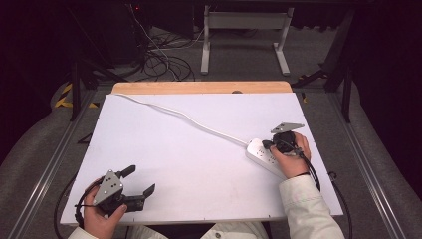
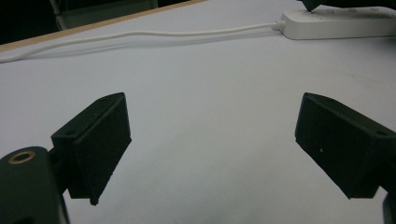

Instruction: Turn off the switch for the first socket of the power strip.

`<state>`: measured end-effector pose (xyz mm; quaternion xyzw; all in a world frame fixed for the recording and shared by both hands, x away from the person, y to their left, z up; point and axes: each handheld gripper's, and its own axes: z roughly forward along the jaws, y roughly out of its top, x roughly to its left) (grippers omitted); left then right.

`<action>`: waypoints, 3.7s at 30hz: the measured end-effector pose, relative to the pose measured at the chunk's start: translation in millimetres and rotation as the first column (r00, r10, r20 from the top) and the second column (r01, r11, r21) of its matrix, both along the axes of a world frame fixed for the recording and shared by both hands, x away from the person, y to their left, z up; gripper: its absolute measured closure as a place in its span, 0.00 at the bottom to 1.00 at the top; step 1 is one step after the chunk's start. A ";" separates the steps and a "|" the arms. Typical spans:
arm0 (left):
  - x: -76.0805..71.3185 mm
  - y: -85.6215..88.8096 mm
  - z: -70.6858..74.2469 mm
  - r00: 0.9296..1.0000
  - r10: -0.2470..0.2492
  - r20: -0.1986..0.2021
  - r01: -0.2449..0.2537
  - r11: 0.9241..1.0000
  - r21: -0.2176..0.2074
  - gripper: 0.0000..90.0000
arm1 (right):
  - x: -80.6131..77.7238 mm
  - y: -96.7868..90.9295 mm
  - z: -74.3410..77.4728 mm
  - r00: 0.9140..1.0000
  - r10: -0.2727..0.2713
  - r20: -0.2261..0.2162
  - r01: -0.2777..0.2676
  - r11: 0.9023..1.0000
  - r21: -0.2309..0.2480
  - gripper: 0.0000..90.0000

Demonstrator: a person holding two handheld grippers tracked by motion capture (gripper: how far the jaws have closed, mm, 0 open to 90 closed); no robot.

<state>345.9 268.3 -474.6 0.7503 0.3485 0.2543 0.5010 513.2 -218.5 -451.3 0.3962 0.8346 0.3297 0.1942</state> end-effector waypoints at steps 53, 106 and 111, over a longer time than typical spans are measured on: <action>-0.5 -0.2 0.2 1.000 0.001 -0.004 -0.001 1.000 -0.005 0.12 | -9.6 3.0 6.9 0.997 -0.023 0.073 0.021 0.999 0.024 1.00; -1.3 0.4 0.5 1.000 0.000 -0.005 0.000 1.000 -0.009 0.12 | -65.9 6.6 70.9 0.980 0.036 0.197 -0.074 0.980 0.187 0.38; -1.5 0.6 0.7 1.000 -0.001 -0.006 0.001 1.000 -0.008 0.12 | -71.2 4.8 69.3 0.969 0.058 0.240 -0.112 0.970 0.217 0.33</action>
